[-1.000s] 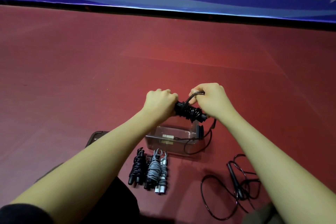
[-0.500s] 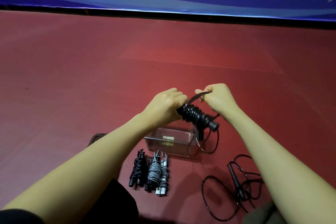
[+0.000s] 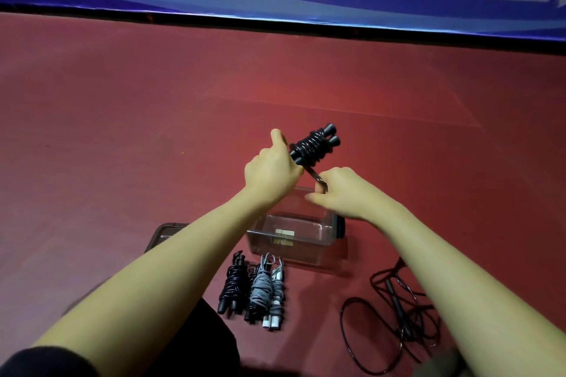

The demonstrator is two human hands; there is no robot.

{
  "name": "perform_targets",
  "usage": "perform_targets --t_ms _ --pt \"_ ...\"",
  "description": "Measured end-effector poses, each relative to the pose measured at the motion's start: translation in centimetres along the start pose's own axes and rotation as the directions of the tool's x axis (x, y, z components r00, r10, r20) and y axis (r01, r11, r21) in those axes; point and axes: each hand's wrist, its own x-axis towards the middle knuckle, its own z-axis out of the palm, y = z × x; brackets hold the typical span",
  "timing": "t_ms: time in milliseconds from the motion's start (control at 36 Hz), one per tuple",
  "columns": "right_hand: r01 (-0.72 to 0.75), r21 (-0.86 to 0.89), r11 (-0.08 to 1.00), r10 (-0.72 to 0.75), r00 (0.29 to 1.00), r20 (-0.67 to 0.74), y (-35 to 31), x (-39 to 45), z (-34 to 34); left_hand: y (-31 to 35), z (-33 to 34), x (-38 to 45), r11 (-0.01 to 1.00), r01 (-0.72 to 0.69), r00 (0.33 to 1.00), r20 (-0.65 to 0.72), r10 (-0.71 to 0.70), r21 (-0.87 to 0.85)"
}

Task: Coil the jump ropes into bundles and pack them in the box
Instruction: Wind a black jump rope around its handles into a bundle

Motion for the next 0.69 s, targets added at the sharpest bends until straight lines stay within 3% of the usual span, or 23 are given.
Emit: perform_targets --t_ms 167,250,333,444,583,694 --pt "0.067 -0.011 0.998 -0.067 0.998 0.021 -0.6 -0.5 -0.4 -0.4 0.3 0.2 0.954 -0.052 0.998 0.035 0.044 0.296" --pt "0.151 -0.149 0.977 -0.151 0.988 0.015 -1.3 -1.0 -0.5 -1.0 0.5 0.2 0.909 -0.067 0.997 0.070 0.041 0.412" --pt "0.230 -0.332 0.915 -0.263 0.963 -0.057 -1.9 -1.5 -0.8 -1.6 0.8 -0.1 0.846 -0.171 0.984 0.132 0.120 0.505" --pt "0.184 -0.471 0.863 -0.313 0.926 -0.212 -1.9 -1.6 -1.4 -1.5 0.8 -0.4 0.758 -0.332 0.940 0.265 0.215 0.561" --pt "0.085 -0.350 0.933 -0.203 0.926 -0.318 -1.2 -1.2 -1.4 -1.0 0.7 -0.6 0.690 -0.475 0.880 0.316 0.355 0.546" --pt "-0.005 -0.154 0.988 -0.054 0.925 -0.376 -0.4 -0.8 -1.7 -1.0 0.8 -0.7 0.648 -0.597 0.801 0.303 0.517 0.473"
